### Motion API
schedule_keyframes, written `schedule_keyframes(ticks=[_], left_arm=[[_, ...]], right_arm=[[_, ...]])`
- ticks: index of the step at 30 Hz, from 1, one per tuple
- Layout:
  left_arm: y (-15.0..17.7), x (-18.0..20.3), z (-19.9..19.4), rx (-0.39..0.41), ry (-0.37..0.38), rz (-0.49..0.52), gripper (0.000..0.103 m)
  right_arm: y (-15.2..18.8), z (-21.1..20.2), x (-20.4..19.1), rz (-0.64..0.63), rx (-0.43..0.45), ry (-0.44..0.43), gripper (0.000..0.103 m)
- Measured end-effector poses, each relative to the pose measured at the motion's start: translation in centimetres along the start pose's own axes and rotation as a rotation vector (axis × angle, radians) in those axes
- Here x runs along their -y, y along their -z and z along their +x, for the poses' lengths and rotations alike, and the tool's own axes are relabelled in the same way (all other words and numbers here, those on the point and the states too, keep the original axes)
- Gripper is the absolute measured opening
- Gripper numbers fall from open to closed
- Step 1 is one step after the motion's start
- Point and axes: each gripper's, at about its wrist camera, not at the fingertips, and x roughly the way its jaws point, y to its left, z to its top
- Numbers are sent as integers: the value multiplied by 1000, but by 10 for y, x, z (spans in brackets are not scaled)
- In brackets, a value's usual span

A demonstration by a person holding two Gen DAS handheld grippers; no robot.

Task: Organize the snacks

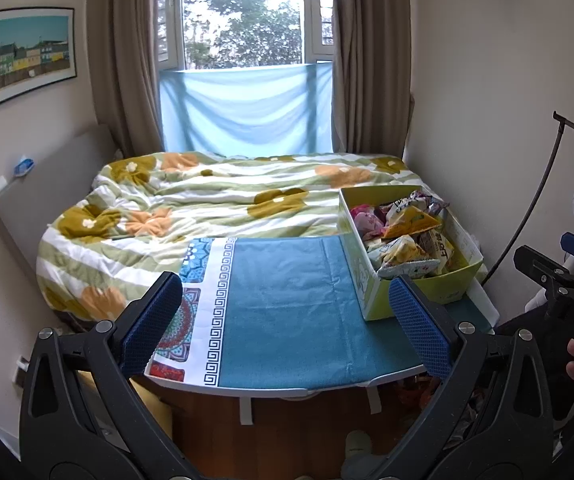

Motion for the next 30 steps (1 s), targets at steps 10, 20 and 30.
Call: schedule_keyframes(ticks=[10, 20, 30], left_arm=[[-2, 1, 7, -2, -1, -4, 103], [-8, 0, 20, -8, -3, 12, 103], [-10, -6, 27, -17, 2, -2, 103]], right_arm=[[-4, 7, -4, -7, -8, 0, 100], [-7, 18, -6, 0, -22, 0, 100], [-9, 22, -8, -1, -25, -1, 100]])
